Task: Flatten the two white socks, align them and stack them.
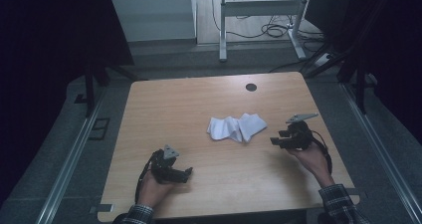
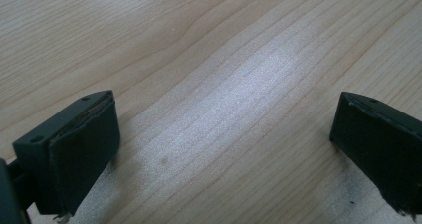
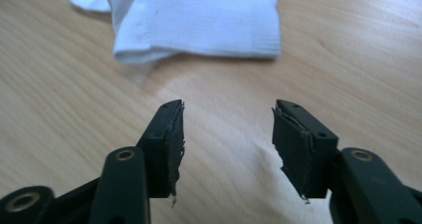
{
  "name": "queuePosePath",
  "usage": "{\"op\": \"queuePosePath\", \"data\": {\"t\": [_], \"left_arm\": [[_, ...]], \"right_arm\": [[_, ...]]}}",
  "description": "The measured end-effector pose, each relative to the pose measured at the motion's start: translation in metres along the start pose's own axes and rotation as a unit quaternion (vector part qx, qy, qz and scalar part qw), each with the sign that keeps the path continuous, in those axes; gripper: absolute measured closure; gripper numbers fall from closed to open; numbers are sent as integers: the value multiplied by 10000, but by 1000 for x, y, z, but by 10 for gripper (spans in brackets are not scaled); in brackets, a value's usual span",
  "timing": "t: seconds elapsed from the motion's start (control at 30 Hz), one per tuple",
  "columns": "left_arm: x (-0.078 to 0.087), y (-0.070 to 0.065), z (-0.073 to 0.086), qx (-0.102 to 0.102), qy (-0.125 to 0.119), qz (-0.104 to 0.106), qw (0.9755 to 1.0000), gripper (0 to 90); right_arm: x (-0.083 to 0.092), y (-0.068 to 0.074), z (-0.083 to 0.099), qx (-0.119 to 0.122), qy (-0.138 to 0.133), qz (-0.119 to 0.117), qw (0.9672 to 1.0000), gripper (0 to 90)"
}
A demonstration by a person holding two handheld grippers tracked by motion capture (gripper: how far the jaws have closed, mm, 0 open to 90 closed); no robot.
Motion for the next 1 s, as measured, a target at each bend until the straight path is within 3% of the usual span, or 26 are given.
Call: {"op": "queuePosePath", "data": {"t": [0.17, 0.33, 0.67, 0.87, 1.0], "left_arm": [[0, 0, 0, -1, -1, 1, 10000, 0], [0, 0, 0, -2, 0, 2, 10000, 0], [-1, 0, 0, 17, -6, 2, 10000, 0], [-1, 0, 0, 18, -7, 2, 10000, 0], [-1, 0, 0, -1, -6, 7, 10000, 0]], "right_arm": [[-11, -4, -14, -67, -58, -27, 10000, 570], [-29, -9, -34, 64, -39, 36, 10000, 669], [-64, -17, -47, 244, 4, 303, 9992, 611], [-82, -24, -37, 233, 111, 418, 9988, 534], [-88, -26, -26, 84, 218, 382, 9990, 529]]}}
Point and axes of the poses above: each handheld gripper's, and its own axes: x roughly backward along the jaws, z roughly out of its underside, y roughly to its left, the point moved 6 cm from there along -x, roughly forward along the jaws, and after that the axes turned 13 degrees about -y, right-handed, at the moved point
